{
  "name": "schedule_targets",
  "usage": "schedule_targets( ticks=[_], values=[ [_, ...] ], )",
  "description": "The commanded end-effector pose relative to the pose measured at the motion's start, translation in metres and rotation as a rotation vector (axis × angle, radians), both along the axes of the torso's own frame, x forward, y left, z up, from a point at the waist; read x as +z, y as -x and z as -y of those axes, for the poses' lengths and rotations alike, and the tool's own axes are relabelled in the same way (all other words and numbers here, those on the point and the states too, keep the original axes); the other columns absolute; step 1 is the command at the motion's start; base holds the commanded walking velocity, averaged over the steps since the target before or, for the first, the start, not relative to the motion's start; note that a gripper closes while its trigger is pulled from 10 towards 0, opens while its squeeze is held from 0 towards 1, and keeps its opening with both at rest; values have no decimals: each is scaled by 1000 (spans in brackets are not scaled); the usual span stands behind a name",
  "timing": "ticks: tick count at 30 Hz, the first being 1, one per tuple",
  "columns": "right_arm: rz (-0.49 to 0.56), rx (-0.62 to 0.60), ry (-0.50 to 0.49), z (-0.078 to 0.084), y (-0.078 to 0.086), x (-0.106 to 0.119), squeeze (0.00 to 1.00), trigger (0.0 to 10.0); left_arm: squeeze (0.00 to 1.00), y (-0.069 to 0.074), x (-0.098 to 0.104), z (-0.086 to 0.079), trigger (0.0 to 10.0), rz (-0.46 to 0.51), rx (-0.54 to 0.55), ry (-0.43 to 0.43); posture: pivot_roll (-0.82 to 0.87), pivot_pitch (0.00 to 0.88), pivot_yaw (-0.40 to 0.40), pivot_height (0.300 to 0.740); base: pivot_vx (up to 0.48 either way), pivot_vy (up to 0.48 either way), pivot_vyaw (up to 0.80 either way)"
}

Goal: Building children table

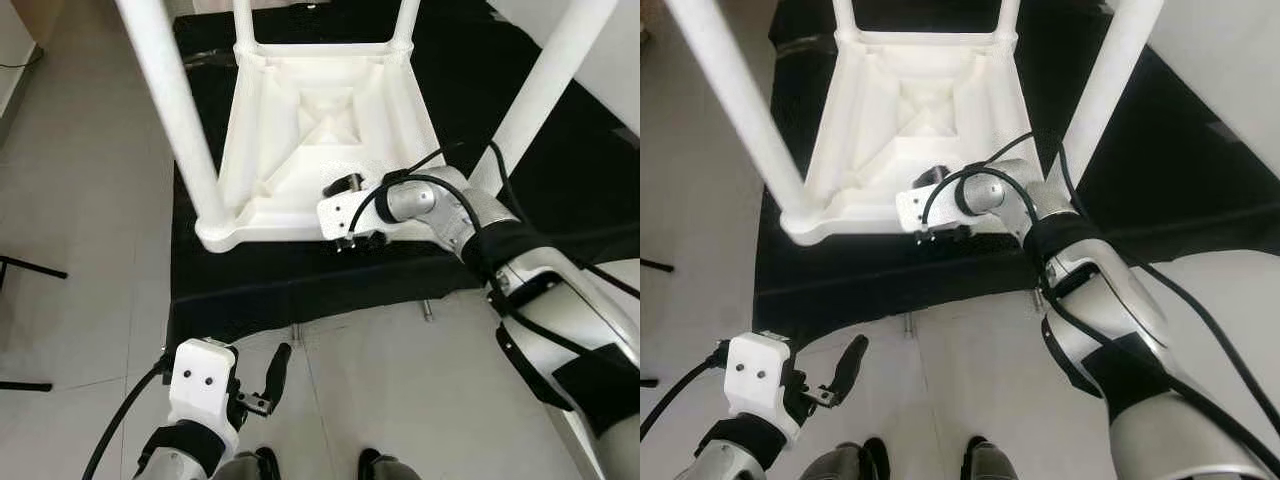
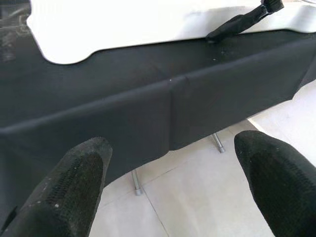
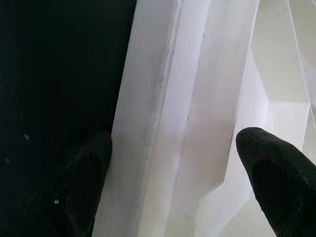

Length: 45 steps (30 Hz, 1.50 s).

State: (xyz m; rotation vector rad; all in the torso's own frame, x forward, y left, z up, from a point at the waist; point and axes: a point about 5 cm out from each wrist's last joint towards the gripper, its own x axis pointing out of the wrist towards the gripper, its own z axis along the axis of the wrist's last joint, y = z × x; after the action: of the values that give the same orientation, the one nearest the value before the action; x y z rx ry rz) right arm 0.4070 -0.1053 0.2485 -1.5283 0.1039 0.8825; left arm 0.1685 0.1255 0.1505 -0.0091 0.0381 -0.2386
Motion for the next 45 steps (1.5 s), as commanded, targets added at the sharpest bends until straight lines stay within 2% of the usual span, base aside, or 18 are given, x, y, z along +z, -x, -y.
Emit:
schedule_targets(
  ticks=[1,2,8,13,16,18,19,21,22,23,24,27,30,32,33,35,38,45],
  values=[
    [42,-90,37,16,-5,5,0,10000,0,3,0,-1,10000,-10,8,-2,23,261,-9,740,0,0,0],
    [72,-187,74,31,-9,5,0,10000,0,4,1,-1,10000,-10,11,-5,24,262,-8,740,0,0,0],
    [119,-283,93,49,-13,13,0,10000,0,4,0,-2,10000,-12,11,-6,21,262,-8,740,0,0,0],
    [125,-296,93,53,-13,14,0,10000,0,3,0,-2,10000,-12,10,-6,21,262,-7,740,0,0,0],
    [49,-241,-6,44,-10,12,0,10000,0,3,-1,-2,10000,-12,10,-6,18,258,-7,740,0,0,0],
    [-50,-166,-152,29,-6,14,0,10000,0,3,-1,-1,10000,-9,7,-4,16,255,-7,740,0,0,0],
    [-50,-166,-152,29,-6,14,0,10000,0,3,-1,-1,10000,-9,7,-4,16,255,-7,740,0,0,0],
    [-138,-81,-318,16,-1,21,0,10000,0,3,0,-1,10000,-5,3,0,10,251,-6,740,0,0,0],
    [-138,-81,-318,16,-1,21,0,10000,0,3,0,-1,10000,-5,3,0,10,251,-6,740,0,0,0],
    [-214,1,-535,7,5,32,0,10000,0,2,1,-2,10000,3,7,9,3,247,-7,740,0,0,0],
    [-214,1,-535,7,5,32,0,10000,0,2,1,-2,10000,3,7,9,3,247,-7,740,0,0,0],
    [-269,40,-795,11,9,39,0,10000,0,-3,4,-5,10000,24,30,19,-8,243,-6,740,0,0,0],
    [-271,31,-880,18,11,37,0,10000,0,-7,5,-7,10000,29,49,27,-17,240,-6,740,0,0,0],
    [-227,39,-1016,27,17,33,0,10000,0,-11,6,-10,10000,36,76,31,-32,236,-12,740,0,0,0],
    [-232,31,-1075,33,23,24,0,10000,0,-13,7,-12,10000,44,103,22,-45,234,-15,740,0,0,0],
    [-232,31,-1075,33,23,24,0,10000,0,-13,7,-12,10000,44,103,22,-45,234,-15,740,0,0,0],
    [-258,-48,-1217,46,40,-14,0,10000,0,-17,6,-19,10000,60,165,-2,-62,221,-11,740,0,0,0],
    [-371,-198,-1424,44,63,-58,0,10000,0,-15,4,-25,10000,65,216,-38,-66,205,5,740,0,0,0]
  ],
)
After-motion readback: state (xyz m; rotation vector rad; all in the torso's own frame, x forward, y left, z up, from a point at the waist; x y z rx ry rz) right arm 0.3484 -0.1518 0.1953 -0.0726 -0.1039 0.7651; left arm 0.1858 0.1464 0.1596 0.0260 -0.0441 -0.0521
